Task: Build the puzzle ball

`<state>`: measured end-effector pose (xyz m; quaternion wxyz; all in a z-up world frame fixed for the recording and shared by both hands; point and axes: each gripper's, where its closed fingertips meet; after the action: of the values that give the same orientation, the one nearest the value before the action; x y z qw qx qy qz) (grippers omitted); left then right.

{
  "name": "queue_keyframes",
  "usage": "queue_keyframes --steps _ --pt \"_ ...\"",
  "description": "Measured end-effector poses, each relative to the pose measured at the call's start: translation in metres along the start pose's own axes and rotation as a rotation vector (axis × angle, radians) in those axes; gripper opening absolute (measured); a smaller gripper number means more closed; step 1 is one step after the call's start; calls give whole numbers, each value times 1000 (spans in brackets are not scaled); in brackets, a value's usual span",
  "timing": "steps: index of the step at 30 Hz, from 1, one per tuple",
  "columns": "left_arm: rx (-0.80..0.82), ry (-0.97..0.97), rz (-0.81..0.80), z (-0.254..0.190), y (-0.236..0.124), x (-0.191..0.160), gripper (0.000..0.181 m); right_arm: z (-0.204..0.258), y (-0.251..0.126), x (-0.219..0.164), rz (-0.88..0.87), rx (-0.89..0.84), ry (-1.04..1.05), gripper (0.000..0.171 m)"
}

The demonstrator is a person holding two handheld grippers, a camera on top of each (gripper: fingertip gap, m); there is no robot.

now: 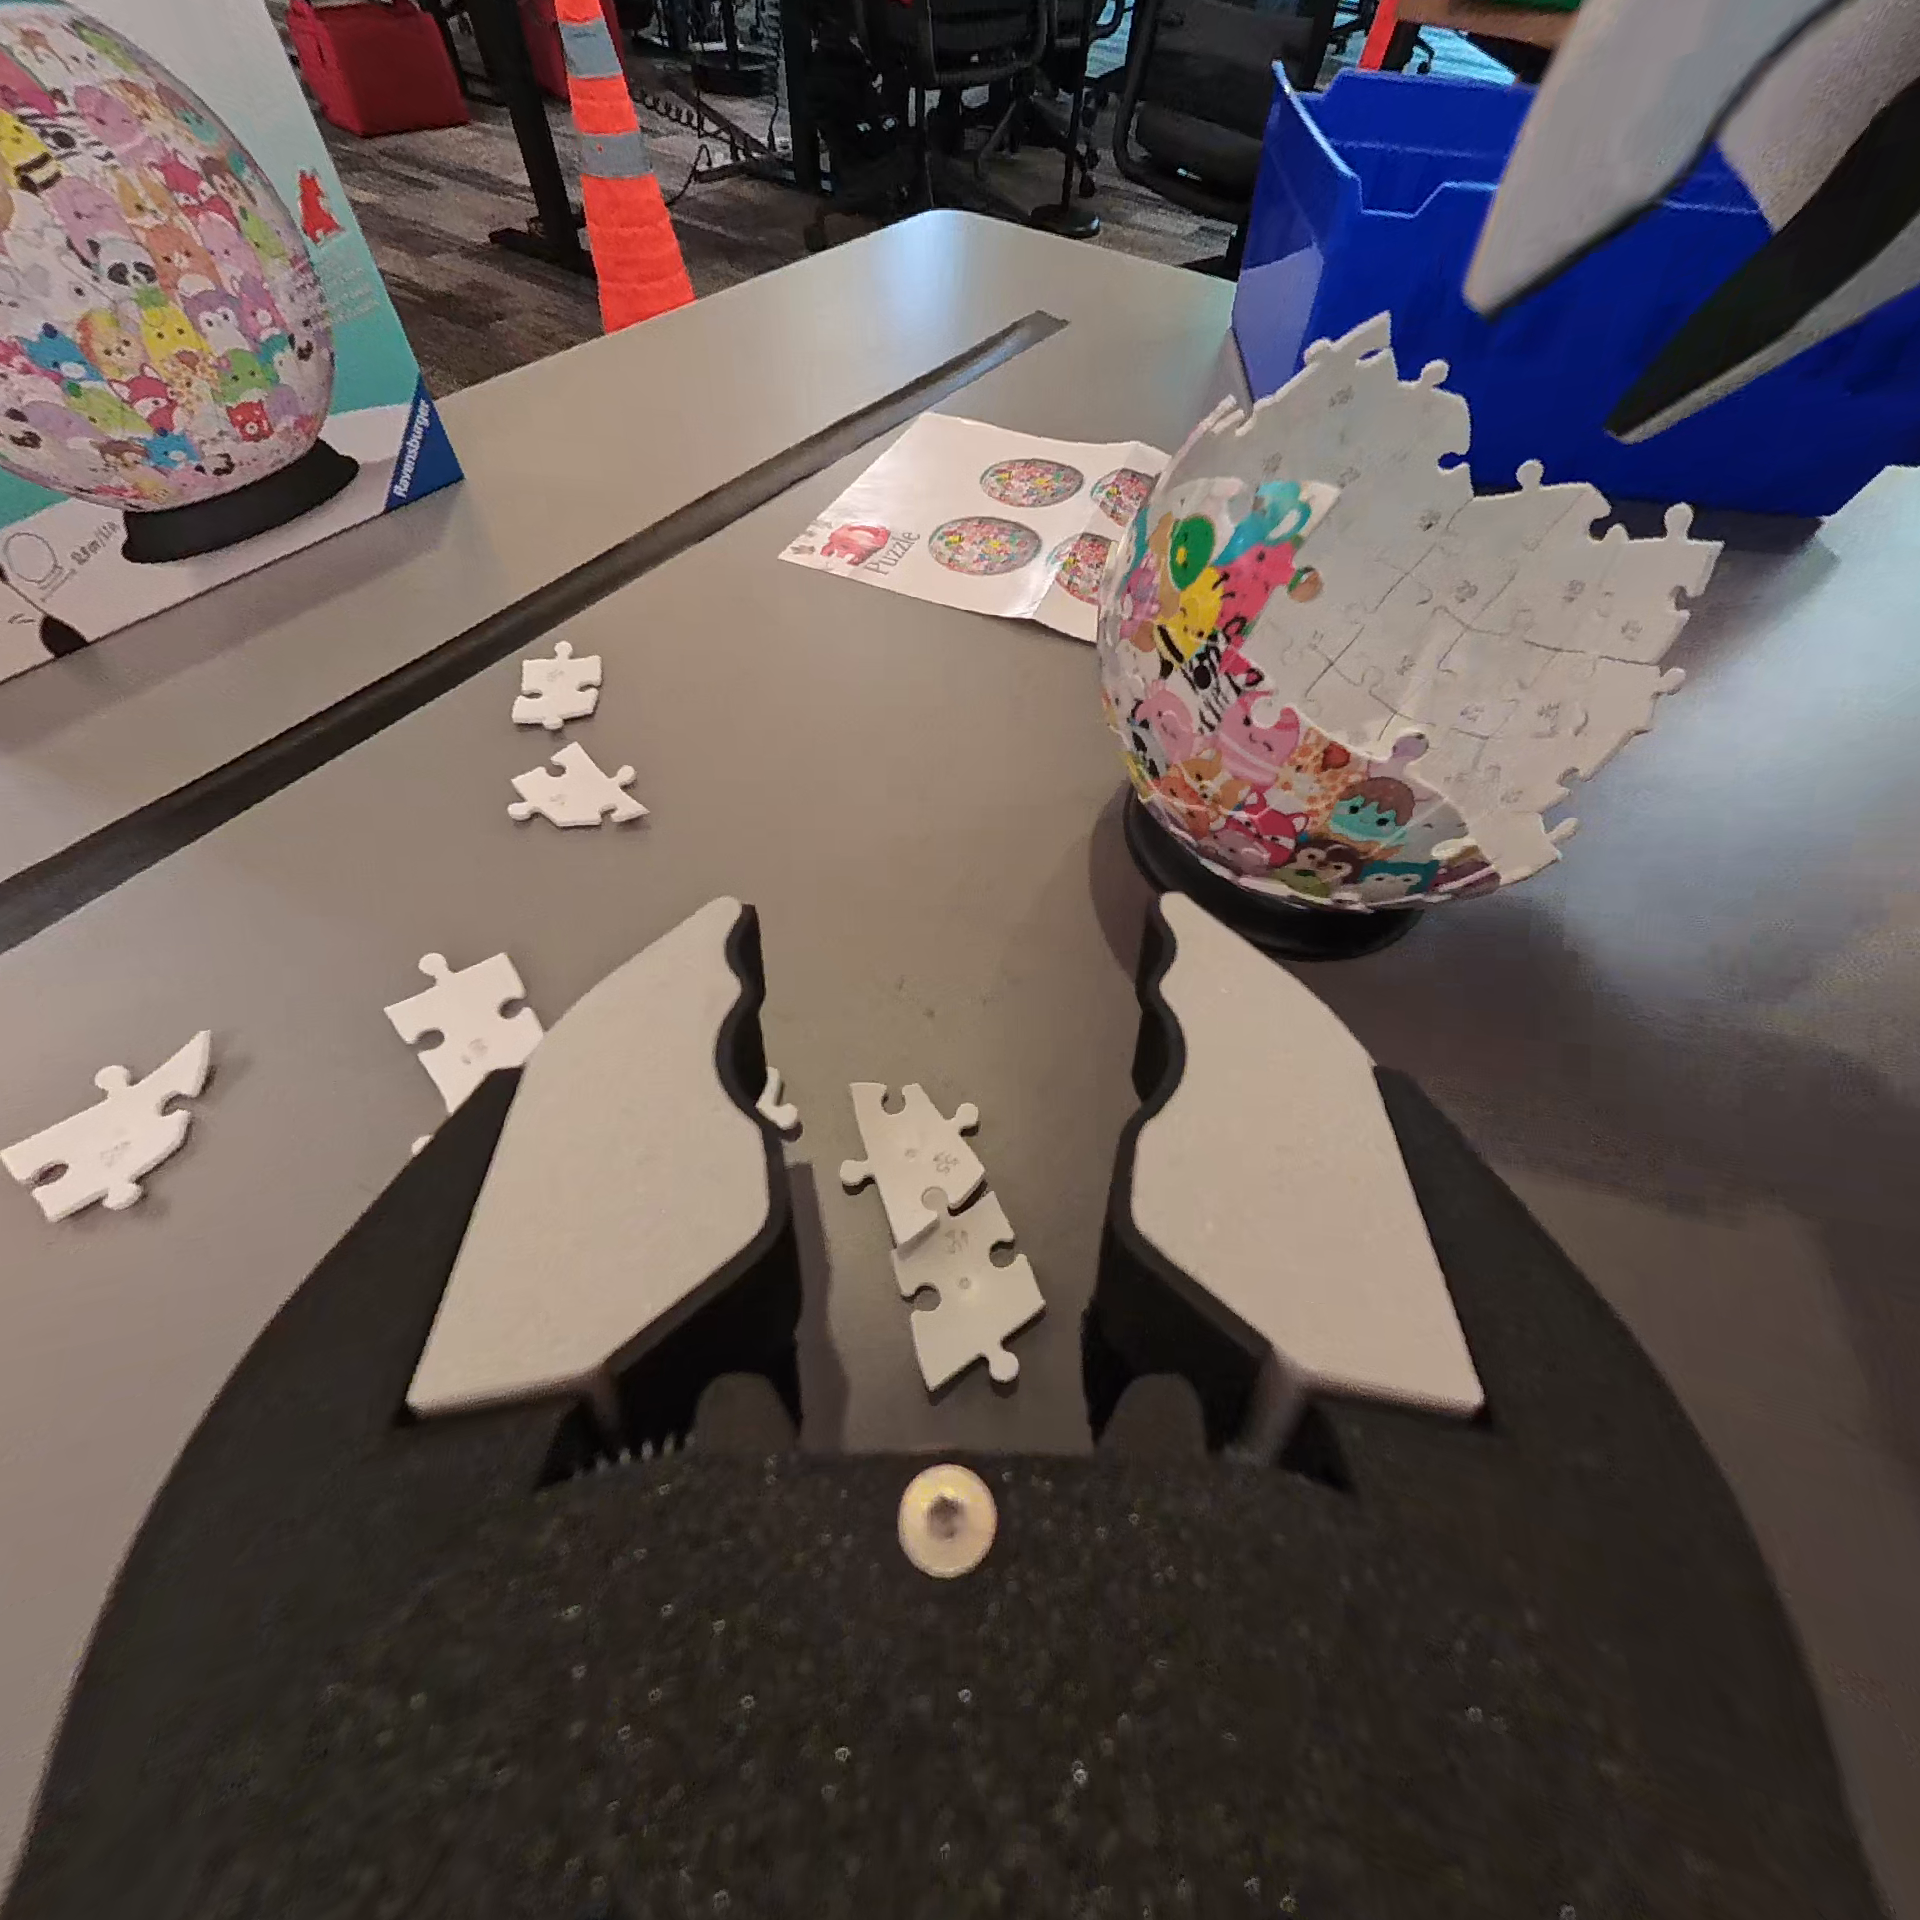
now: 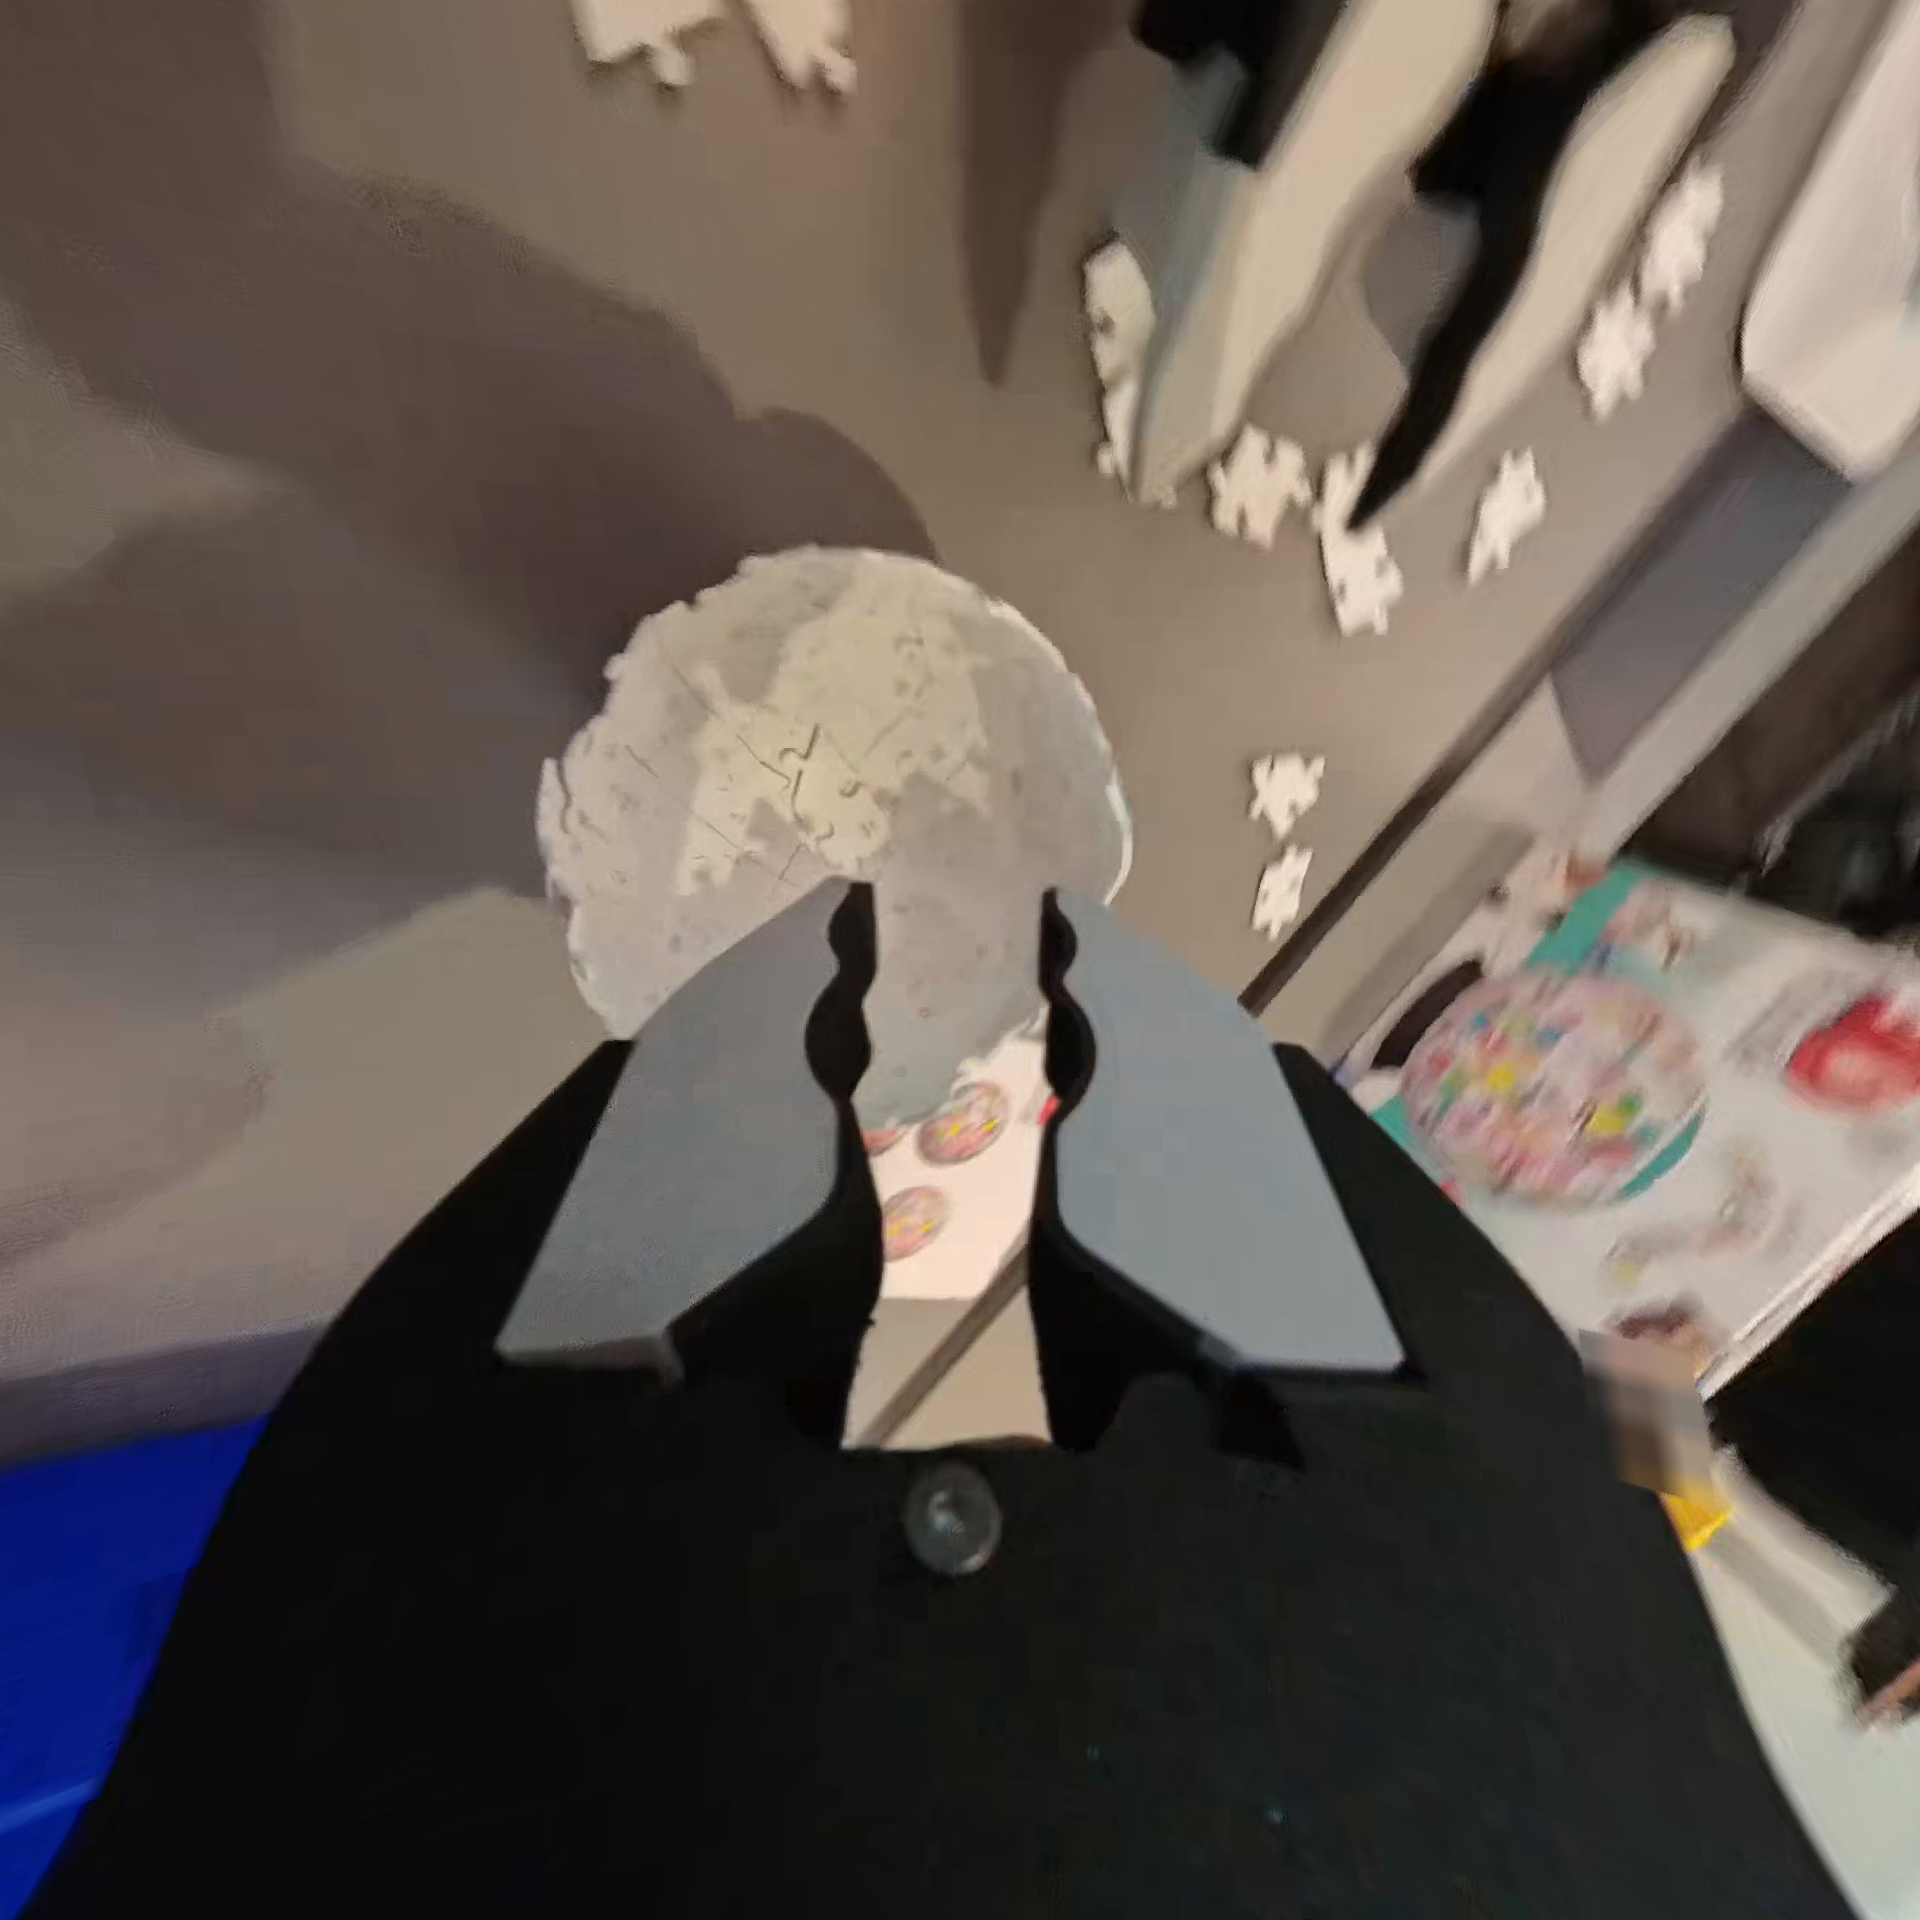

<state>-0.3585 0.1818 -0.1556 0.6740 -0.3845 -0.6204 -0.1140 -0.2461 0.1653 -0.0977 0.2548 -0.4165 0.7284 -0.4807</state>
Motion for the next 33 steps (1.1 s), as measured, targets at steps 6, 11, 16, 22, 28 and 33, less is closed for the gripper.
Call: queue_keyframes --steps 6,11,16,22,28,33 --pt "4 -36 -49 8 -4 6 69 13 28 7 -12 219 -251 29" --pt "28 7 -47 8 -4 6 70 30 52 3 95 254 -378 29" --pt "34 46 -42 5 -2 6 70 33 66 -2 164 227 -398 30" --pt "34 34 -52 6 -3 7 70 33 79 -9 235 211 -388 31" --pt "34 44 -50 4 -3 7 70 34 87 -13 279 214 -407 33" --pt "39 58 -46 4 -3 7 70 27 83 -19 319 172 -436 33"
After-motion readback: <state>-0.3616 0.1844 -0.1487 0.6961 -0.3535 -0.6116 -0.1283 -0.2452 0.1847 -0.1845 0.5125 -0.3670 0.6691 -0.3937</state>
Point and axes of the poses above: each gripper's, where its closed fingertips meet, y out along the fingers, x out of its top, z = x × y across the jaws, and after that the axes turned 1 degree about -y, right-handed
